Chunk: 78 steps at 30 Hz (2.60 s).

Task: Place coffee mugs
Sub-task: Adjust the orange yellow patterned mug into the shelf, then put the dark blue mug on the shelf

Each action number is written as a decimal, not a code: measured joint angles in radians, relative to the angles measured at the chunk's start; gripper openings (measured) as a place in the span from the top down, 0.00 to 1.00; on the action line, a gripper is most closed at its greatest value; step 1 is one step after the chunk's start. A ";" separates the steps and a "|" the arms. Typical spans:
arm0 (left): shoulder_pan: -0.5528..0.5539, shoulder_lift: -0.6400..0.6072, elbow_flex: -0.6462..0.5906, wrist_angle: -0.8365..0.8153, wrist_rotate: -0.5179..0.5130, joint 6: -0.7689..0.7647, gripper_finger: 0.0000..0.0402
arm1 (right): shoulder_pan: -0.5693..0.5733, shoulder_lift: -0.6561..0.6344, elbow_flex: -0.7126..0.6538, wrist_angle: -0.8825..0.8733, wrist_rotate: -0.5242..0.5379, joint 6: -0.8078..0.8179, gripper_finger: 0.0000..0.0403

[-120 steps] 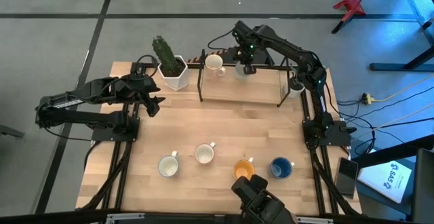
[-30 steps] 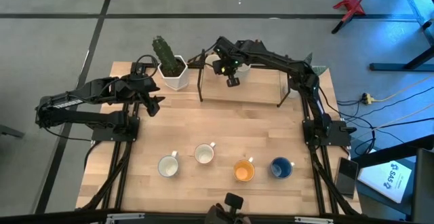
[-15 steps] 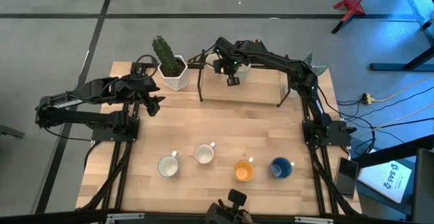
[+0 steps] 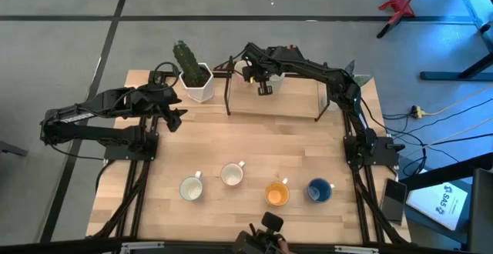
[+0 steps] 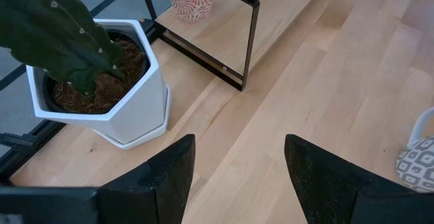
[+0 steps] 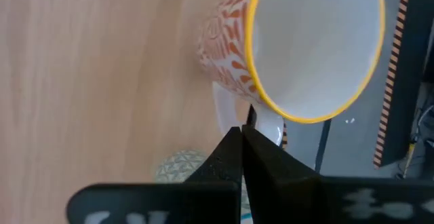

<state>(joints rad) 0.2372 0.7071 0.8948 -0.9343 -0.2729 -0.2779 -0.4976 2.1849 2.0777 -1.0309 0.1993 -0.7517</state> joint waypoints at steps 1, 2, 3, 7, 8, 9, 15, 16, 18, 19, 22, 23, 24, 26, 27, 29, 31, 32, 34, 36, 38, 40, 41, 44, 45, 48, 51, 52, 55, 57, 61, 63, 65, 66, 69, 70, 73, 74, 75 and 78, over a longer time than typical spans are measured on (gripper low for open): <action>0.000 0.000 0.000 0.000 0.000 0.000 0.45 | 0.000 0.000 0.004 -0.001 0.000 0.005 1.00; 0.000 0.000 0.000 0.000 0.000 0.000 0.45 | 0.000 0.000 0.014 -0.010 -0.007 0.013 1.00; 0.000 0.000 0.000 0.000 0.000 0.000 0.45 | 0.000 0.000 0.025 -0.016 -0.017 0.019 1.00; 0.000 0.000 0.000 0.000 0.000 0.000 0.45 | 0.001 -0.001 0.095 -0.046 -0.089 0.029 1.00; 0.000 0.000 0.000 0.000 0.000 0.000 0.45 | 0.001 -0.001 0.127 -0.065 -0.114 0.039 1.00; 0.000 0.000 0.000 0.000 0.000 -0.001 0.45 | 0.001 -0.001 0.162 -0.084 -0.142 0.048 1.00; 0.000 0.000 0.000 0.000 0.013 -0.002 0.45 | 0.006 -0.061 0.238 -0.246 -0.290 0.067 0.98; 0.000 0.000 0.000 0.000 0.025 -0.002 0.45 | 0.010 -0.081 0.229 -0.279 -0.300 0.067 0.96; 0.000 0.000 0.000 0.000 0.039 -0.001 0.45 | 0.021 -0.116 0.226 -0.361 -0.308 0.067 0.92; 0.000 0.000 0.000 0.000 0.046 -0.001 0.45 | 0.030 -0.131 0.226 -0.407 -0.302 0.068 0.89; 0.000 0.000 0.000 0.000 0.052 0.000 0.45 | 0.065 -0.163 0.225 -0.517 -0.298 0.099 0.79; 0.000 0.000 0.000 0.000 0.054 0.000 0.45 | 0.081 -0.174 0.224 -0.542 -0.298 0.120 0.76; 0.000 0.000 0.000 0.000 0.054 0.000 0.45 | 0.101 -0.187 0.221 -0.542 -0.297 0.138 0.74; 0.000 0.000 0.000 0.000 0.056 0.000 0.45 | 0.147 -0.235 0.187 -0.532 -0.305 0.179 0.69; 0.000 0.000 0.000 0.000 0.061 0.000 0.45 | 0.174 -0.257 0.173 -0.541 -0.307 0.198 0.67; 0.000 0.000 0.000 0.000 0.069 0.000 0.45 | 0.228 -0.308 0.139 -0.537 -0.288 0.234 0.64; 0.000 0.000 0.000 0.000 0.078 0.000 0.45 | 0.284 -0.362 0.087 -0.540 -0.259 0.294 0.64; 0.000 0.000 0.000 0.000 0.084 0.000 0.45 | 0.315 -0.388 0.062 -0.540 -0.247 0.322 0.64; 0.000 0.000 0.000 0.001 0.085 0.000 0.45 | 0.379 -0.452 -0.006 -0.540 -0.214 0.390 0.64; 0.000 0.000 0.000 0.001 0.085 0.000 0.45 | 0.454 -0.519 -0.086 -0.538 -0.178 0.490 0.65; 0.000 0.000 0.000 0.001 0.085 0.000 0.45 | 0.536 -0.582 -0.179 -0.538 -0.154 0.618 0.65; 0.000 0.000 0.000 0.002 0.086 0.000 0.45 | 0.627 -0.645 -0.281 -0.537 -0.134 0.766 0.65; 0.000 0.000 0.000 0.002 0.092 0.001 0.45 | 0.677 -0.676 -0.330 -0.533 -0.129 0.844 0.65; 0.000 0.000 0.000 0.003 0.119 0.025 0.45 | 0.820 -0.748 -0.476 -0.522 -0.136 1.070 0.65; 0.000 0.000 0.000 0.003 0.125 0.029 0.45 | 0.867 -0.765 -0.523 -0.504 -0.145 1.145 0.65; 0.000 0.000 0.000 0.003 0.133 0.045 0.45 | 0.999 -0.803 -0.641 -0.415 -0.163 1.322 0.65; 0.000 0.000 0.000 0.003 0.134 0.052 0.45 | 1.094 -0.810 -0.724 -0.345 -0.166 1.435 0.65; 0.000 0.000 0.000 0.004 0.134 0.053 0.45 | 1.114 -0.809 -0.745 -0.342 -0.166 1.467 0.65; 0.000 0.000 0.000 0.005 0.134 0.068 0.45 | 1.157 -0.811 -0.802 -0.312 -0.164 1.539 0.65; 0.000 0.000 0.000 0.005 0.134 0.077 0.45 | 1.161 -0.810 -0.837 -0.286 -0.164 1.558 0.65; 0.000 0.000 0.000 0.005 0.134 0.079 0.45 | 1.157 -0.810 -0.887 -0.268 -0.154 1.546 0.65; 0.000 0.000 0.000 0.005 0.134 0.079 0.45 | 1.138 -0.810 -0.903 -0.245 -0.156 1.527 0.65; 0.000 0.000 0.000 0.004 0.137 0.079 0.45 | 1.125 -0.810 -0.923 -0.188 -0.161 1.511 0.65; 0.000 0.000 0.000 0.004 0.137 0.079 0.45 | 1.124 -0.810 -0.935 -0.161 -0.163 1.505 0.65; 0.000 0.000 0.000 0.004 0.137 0.079 0.45 | 1.125 -0.810 -0.984 -0.094 -0.166 1.481 0.65; 0.000 0.000 0.000 0.004 0.137 0.079 0.45 | 1.124 -0.810 -1.005 -0.073 -0.170 1.479 0.65; 0.000 0.000 0.000 0.004 0.137 0.079 0.45 | 1.112 -0.810 -1.069 -0.030 -0.210 1.476 0.65; 0.000 0.000 0.000 0.004 0.137 0.079 0.45 | 1.112 -0.810 -1.089 -0.010 -0.223 1.474 0.65; 0.000 0.000 0.000 0.004 0.137 0.079 0.45 | 1.112 -0.810 -1.109 0.012 -0.228 1.471 0.65; 0.000 0.000 0.000 0.004 0.137 0.079 0.45 | 1.112 -0.809 -1.164 0.091 -0.247 1.469 0.65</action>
<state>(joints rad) 0.2374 0.7068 0.8948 -0.9306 -0.1360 -0.1991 0.6144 1.3754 0.9139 -0.9398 -0.0473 0.7173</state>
